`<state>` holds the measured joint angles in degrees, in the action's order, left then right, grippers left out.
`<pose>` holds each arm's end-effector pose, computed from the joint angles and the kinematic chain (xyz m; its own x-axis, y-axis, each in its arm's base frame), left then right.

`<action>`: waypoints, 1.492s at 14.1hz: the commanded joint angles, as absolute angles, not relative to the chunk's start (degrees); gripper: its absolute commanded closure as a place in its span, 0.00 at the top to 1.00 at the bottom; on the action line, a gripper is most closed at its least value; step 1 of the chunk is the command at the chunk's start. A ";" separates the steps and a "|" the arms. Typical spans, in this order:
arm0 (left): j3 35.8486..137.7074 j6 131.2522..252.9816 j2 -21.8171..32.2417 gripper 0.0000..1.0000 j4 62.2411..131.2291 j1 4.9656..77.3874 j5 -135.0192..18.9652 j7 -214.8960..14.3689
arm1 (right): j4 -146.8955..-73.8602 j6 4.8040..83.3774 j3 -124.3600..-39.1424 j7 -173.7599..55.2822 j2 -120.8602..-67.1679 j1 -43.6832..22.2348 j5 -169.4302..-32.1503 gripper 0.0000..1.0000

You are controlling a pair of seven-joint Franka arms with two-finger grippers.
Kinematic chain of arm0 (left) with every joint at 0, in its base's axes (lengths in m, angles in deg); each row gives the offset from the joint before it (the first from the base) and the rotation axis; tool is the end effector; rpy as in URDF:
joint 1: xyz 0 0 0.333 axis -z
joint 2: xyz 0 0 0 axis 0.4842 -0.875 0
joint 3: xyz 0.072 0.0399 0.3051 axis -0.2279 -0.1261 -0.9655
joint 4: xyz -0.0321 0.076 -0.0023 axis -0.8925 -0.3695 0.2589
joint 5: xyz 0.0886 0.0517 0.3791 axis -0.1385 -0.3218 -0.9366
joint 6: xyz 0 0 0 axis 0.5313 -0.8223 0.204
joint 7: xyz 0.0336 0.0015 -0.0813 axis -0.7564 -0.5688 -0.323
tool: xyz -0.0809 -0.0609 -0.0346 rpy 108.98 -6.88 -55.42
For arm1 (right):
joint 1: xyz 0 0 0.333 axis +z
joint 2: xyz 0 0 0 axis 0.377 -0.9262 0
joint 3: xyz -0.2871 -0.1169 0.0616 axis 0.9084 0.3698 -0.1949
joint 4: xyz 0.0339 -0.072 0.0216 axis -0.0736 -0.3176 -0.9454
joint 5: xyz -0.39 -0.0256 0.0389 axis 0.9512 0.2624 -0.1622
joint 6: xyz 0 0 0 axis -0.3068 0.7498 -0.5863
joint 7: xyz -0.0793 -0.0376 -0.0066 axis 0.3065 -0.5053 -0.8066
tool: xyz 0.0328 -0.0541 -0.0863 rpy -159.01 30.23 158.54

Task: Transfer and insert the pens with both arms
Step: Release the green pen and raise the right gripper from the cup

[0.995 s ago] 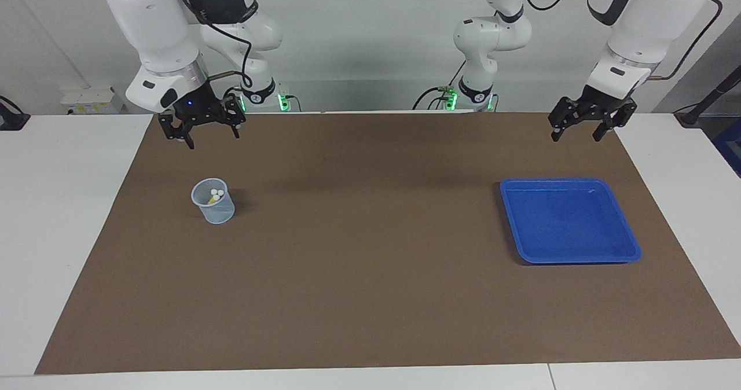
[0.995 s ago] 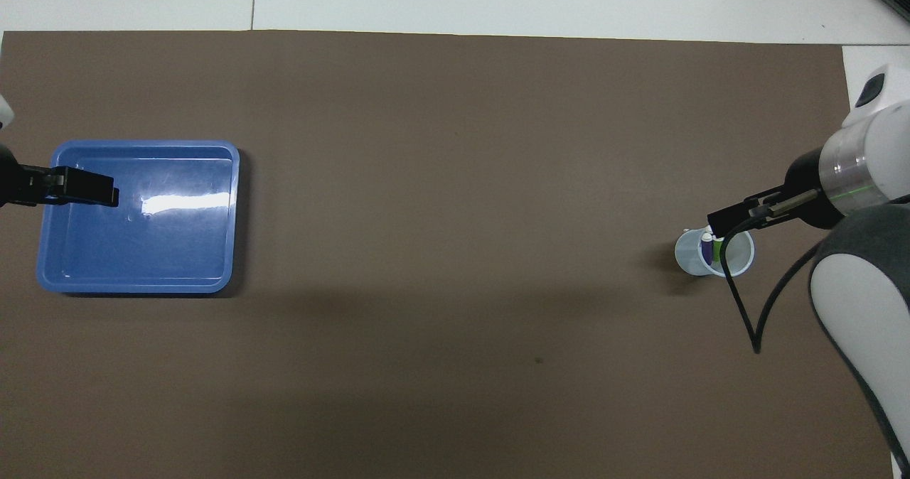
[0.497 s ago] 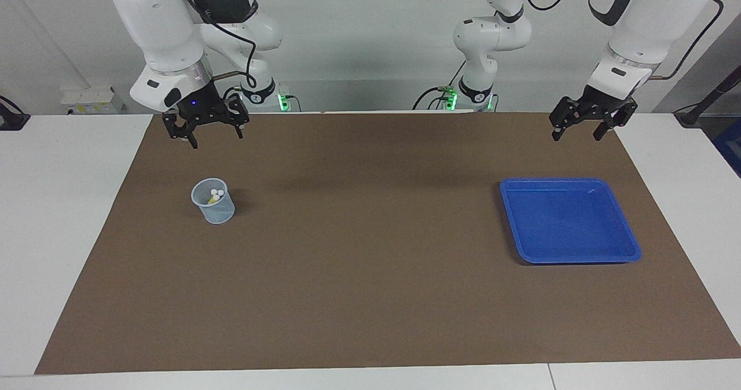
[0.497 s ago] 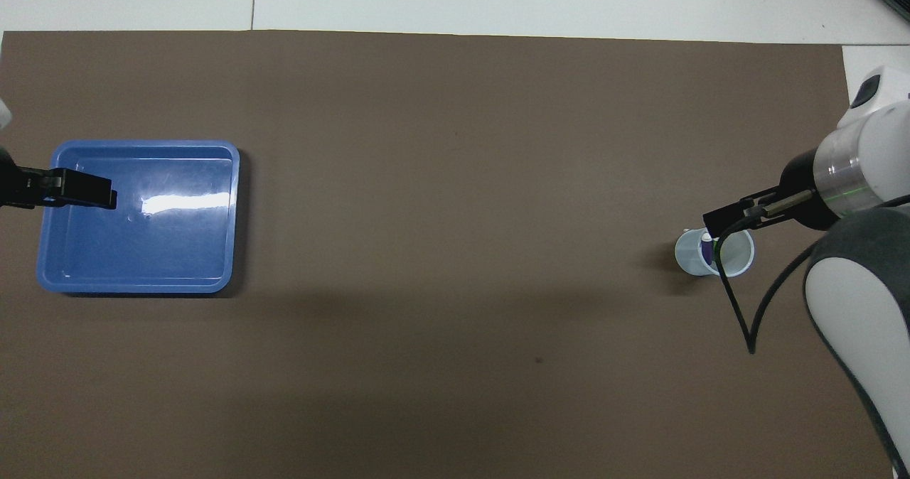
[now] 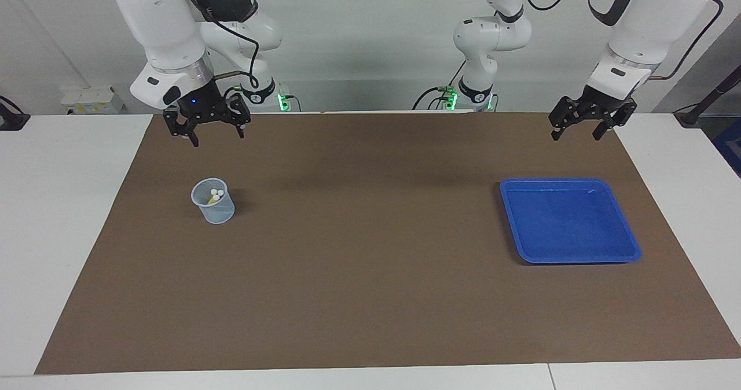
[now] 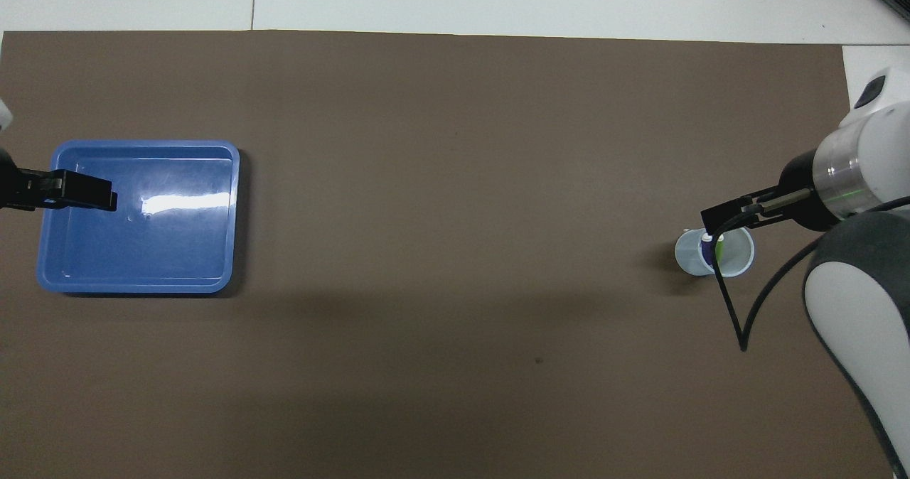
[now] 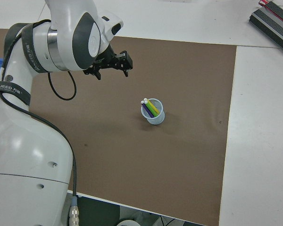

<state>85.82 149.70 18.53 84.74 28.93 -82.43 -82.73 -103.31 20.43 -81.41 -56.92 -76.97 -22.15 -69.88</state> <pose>0.5435 -0.0213 0.6068 0.9968 -0.0706 0.0372 -0.0711 -0.9974 0.0109 0.5441 0.0658 0.5940 0.9756 0.2187 -0.0193 0.2189 -0.9757 0.0074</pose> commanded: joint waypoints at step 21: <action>85.24 147.16 18.26 1.00 83.51 29.49 -83.08 -82.10 | -101.55 18.07 -77.63 -54.76 -74.98 -21.97 -70.29 1.00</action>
